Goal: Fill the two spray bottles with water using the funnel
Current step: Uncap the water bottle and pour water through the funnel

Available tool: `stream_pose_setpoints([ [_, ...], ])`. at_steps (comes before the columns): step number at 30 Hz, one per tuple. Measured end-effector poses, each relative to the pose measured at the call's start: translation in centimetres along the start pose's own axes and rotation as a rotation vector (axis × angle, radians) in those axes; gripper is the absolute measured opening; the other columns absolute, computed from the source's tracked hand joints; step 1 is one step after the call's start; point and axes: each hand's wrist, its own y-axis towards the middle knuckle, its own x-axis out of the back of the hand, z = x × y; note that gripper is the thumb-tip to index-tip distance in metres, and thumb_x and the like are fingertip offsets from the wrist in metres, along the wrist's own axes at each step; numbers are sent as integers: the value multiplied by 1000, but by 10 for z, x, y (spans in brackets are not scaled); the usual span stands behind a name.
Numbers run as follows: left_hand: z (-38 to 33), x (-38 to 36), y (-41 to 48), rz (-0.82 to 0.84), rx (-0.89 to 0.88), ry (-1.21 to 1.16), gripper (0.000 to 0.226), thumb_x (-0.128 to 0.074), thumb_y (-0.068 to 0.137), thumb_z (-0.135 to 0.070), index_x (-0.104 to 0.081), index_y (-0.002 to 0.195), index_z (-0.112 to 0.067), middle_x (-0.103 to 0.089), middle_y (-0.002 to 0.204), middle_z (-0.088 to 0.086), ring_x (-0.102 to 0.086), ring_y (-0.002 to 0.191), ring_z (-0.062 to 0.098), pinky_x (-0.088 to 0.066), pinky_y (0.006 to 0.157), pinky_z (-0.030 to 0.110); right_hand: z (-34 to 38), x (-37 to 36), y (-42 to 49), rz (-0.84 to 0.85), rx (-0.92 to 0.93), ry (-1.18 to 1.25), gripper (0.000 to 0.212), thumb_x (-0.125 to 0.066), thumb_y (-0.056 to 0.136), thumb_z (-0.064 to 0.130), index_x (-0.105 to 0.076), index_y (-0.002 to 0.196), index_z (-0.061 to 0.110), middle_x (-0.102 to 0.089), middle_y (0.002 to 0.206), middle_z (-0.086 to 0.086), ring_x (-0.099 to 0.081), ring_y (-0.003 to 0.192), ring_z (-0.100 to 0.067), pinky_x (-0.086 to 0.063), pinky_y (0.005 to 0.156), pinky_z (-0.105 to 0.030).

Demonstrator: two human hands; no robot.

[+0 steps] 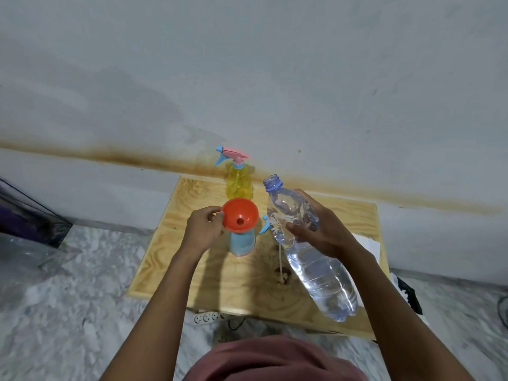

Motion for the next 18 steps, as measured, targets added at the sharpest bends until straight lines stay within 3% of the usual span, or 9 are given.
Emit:
stream_pose_setpoints([
  [5, 4, -2, 2, -32, 2, -55, 18, -61, 96, -12, -75, 105, -4, -68, 72, 4, -66, 50, 8, -61, 75, 38, 3, -3, -1, 41, -14, -16, 77, -69, 84, 52, -32, 150, 36, -68, 122, 9, -71, 95, -8, -60, 80, -42],
  [10, 1, -2, 2, -39, 45, -137, 17, -62, 96, -10, -75, 102, 0, -70, 76, 6, -68, 66, 20, -61, 62, 25, 3, -7, -4, 61, -39, -22, 78, -70, 83, 53, -31, 149, 40, -66, 125, 10, -71, 93, -7, -61, 80, -43],
  [12, 0, -2, 2, -37, 55, -154, 16, -62, 96, -9, -75, 98, -1, -70, 74, 6, -67, 64, 21, -62, 65, 30, 2, -8, -5, 66, -55, -16, 80, -69, 81, 58, -31, 149, 40, -66, 126, 9, -71, 95, -8, -60, 81, -45],
  [15, 1, -2, 2, -33, 66, -171, 20, -63, 95, -10, -74, 80, -15, -69, 68, 7, -66, 55, 17, -62, 77, 44, 2, -9, -5, 86, -80, -17, 80, -68, 78, 64, -33, 147, 44, -60, 135, 13, -66, 108, -7, -58, 88, -47],
  [18, 1, -1, 0, -27, 79, -197, 23, -63, 95, -11, -72, 76, -19, -67, 65, 6, -65, 53, 15, -62, 79, 47, 6, -11, -4, 124, -94, -30, 82, -67, 76, 67, -34, 147, 43, -54, 142, 14, -60, 119, -7, -53, 98, -44],
])
